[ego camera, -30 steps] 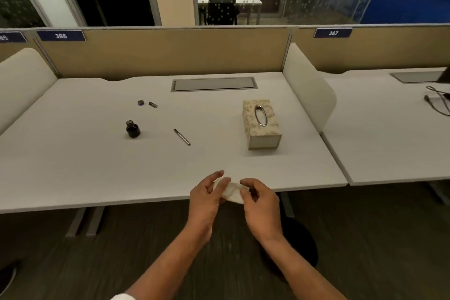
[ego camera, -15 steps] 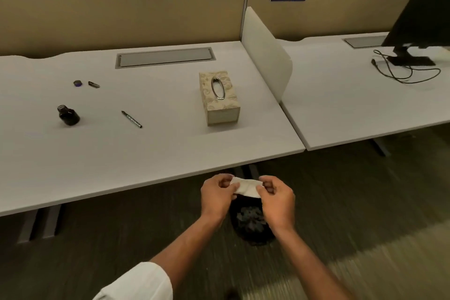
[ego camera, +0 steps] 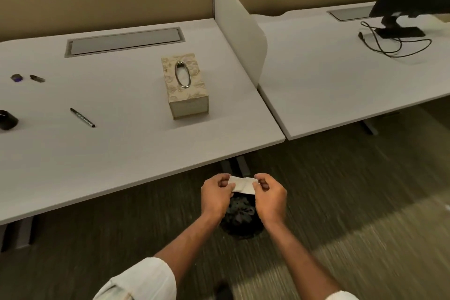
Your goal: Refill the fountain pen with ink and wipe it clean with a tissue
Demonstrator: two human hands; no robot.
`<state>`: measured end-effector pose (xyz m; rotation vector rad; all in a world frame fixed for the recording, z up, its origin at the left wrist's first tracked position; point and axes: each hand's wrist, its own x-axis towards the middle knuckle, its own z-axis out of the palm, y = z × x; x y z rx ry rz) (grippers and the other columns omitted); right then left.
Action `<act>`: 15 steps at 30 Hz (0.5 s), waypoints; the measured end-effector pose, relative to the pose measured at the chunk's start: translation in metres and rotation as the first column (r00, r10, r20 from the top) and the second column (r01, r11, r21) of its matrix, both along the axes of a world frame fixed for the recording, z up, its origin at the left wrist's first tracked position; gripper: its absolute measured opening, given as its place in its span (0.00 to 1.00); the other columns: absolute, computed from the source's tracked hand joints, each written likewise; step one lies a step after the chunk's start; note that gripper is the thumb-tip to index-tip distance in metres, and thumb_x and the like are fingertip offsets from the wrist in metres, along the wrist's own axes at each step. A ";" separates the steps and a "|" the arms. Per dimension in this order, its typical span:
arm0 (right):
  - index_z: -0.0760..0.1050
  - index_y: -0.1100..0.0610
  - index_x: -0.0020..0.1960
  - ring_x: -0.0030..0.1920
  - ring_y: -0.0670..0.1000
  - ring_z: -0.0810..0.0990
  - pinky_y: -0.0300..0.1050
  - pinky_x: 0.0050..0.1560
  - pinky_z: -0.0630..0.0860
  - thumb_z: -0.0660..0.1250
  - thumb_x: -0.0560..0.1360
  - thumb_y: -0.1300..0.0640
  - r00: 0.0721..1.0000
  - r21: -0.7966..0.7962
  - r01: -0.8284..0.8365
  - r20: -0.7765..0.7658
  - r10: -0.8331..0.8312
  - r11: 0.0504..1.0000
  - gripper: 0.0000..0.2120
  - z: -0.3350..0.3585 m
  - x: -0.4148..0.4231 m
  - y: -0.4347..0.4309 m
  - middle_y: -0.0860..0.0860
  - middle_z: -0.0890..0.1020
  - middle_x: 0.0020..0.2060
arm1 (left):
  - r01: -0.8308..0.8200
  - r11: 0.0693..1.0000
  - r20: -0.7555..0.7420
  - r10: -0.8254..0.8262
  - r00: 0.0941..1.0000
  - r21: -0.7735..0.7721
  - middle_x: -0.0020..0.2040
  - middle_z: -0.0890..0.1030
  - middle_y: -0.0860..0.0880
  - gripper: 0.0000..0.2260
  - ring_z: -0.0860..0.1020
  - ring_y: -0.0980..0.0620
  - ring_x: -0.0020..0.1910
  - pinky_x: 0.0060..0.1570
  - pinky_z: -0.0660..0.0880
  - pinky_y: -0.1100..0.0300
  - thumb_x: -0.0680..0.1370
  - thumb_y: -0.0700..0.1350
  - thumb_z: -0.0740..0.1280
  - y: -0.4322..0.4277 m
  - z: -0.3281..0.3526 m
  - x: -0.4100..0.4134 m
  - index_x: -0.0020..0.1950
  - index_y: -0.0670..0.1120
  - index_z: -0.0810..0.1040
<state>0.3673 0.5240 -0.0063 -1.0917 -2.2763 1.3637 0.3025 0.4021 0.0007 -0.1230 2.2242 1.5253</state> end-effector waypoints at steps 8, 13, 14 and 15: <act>0.79 0.51 0.61 0.53 0.45 0.82 0.29 0.40 0.76 0.69 0.78 0.59 0.997 -0.021 -0.002 0.075 0.003 1.000 0.12 -0.046 -0.012 0.034 0.46 0.82 0.52 | 0.174 0.985 0.129 -0.174 0.976 0.011 0.77 0.72 0.45 0.23 0.72 0.47 0.74 0.71 0.74 0.50 0.83 0.37 0.64 0.029 -0.036 -0.013 0.79 0.43 0.66; 0.76 0.59 0.68 0.62 0.54 0.80 0.46 0.59 0.77 0.68 0.79 0.62 0.990 -0.038 0.060 0.133 -0.054 0.998 0.18 -0.082 -0.005 0.049 0.56 0.81 0.62 | 0.304 0.952 0.248 -0.286 0.925 -0.033 0.80 0.66 0.42 0.25 0.67 0.44 0.77 0.69 0.66 0.59 0.85 0.39 0.62 0.026 -0.064 -0.019 0.81 0.41 0.60; 0.77 0.59 0.67 0.61 0.55 0.80 0.46 0.59 0.77 0.68 0.79 0.62 0.989 -0.031 0.063 0.139 -0.059 0.998 0.17 -0.085 -0.002 0.049 0.57 0.82 0.61 | 0.311 0.950 0.246 -0.295 0.923 -0.025 0.78 0.69 0.41 0.23 0.70 0.46 0.74 0.63 0.68 0.60 0.85 0.38 0.61 0.022 -0.066 -0.019 0.80 0.40 0.63; 0.77 0.60 0.66 0.60 0.55 0.81 0.44 0.57 0.77 0.68 0.79 0.63 0.988 -0.026 0.068 0.138 -0.063 0.997 0.16 -0.091 0.002 0.049 0.58 0.82 0.60 | 0.320 0.947 0.240 -0.305 0.921 -0.025 0.77 0.71 0.41 0.21 0.72 0.50 0.71 0.60 0.69 0.60 0.85 0.37 0.61 0.017 -0.073 -0.018 0.79 0.40 0.65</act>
